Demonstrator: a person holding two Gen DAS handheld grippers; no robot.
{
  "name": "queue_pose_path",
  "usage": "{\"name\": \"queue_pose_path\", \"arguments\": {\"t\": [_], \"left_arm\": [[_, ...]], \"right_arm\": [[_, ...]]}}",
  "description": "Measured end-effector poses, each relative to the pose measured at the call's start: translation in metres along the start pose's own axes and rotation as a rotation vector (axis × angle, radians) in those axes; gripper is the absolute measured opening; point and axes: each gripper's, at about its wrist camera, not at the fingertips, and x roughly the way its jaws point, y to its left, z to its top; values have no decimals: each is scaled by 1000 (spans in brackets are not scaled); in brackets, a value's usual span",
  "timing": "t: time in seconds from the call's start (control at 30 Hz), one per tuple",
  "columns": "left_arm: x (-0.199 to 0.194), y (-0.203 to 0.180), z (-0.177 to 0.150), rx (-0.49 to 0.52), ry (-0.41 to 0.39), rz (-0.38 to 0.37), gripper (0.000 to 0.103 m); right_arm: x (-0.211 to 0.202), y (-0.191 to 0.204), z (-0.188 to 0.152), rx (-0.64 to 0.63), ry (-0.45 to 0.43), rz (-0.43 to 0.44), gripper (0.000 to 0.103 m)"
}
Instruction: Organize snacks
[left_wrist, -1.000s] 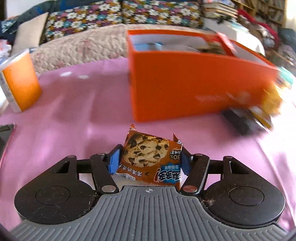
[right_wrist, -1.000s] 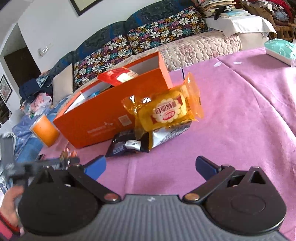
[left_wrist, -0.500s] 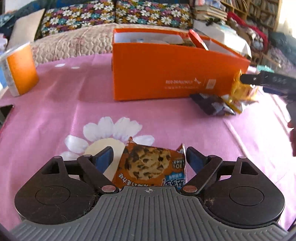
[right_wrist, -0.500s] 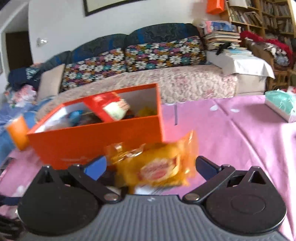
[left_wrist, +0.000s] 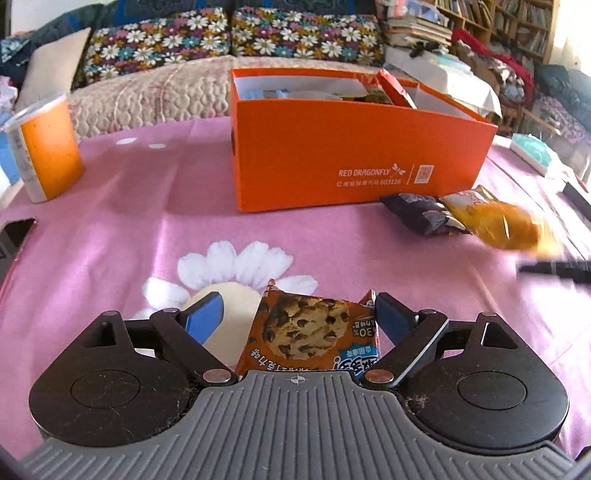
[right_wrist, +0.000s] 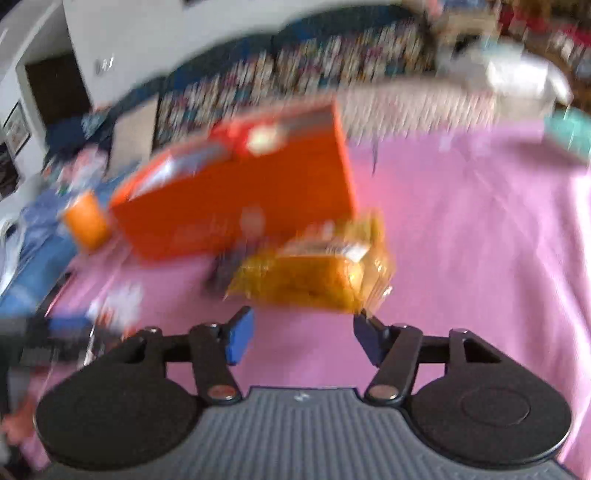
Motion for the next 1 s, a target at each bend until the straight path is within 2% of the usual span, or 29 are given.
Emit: {"name": "queue_pose_path", "arguments": {"t": [0.03,0.07,0.1,0.17,0.23,0.33,0.43,0.57,0.6,0.7,0.87,0.97,1.0], "left_arm": [[0,0,0,2,-3,5,72],[-1,0,1,2,-8,10,73],[-1,1,1,-1,-10,13,74],[0,1,2,-11,-11,14,75],[2,1,3,-20,-7,14,75],[3,1,4,-24,-5,20,75],[2,-1,4,-21,-8,18,75],[-4,0,1,10,-26,40,77],[-5,2,1,13,-30,44,77],[-11,9,1,1,-39,36,78],[-10,13,0,-13,-27,22,84],[-4,7,-1,3,-1,27,84],[-2,4,-2,12,5,27,84]], "right_arm": [[-4,-2,-7,7,13,11,77],[-10,-3,-11,8,4,3,93],[-16,-4,-13,11,1,-17,96],[-29,-4,-10,-6,-50,-40,97],[-36,-1,-1,-36,-113,-67,102],[-27,2,11,-65,-173,-77,102],[0,-1,22,-42,-162,-39,102],[23,-9,13,21,-75,26,102],[24,-11,9,41,-40,46,102],[6,0,-7,37,-16,110,102],[0,13,-12,-20,-42,42,102],[10,9,-9,21,-19,31,102],[11,12,-10,12,-35,24,102]]}}
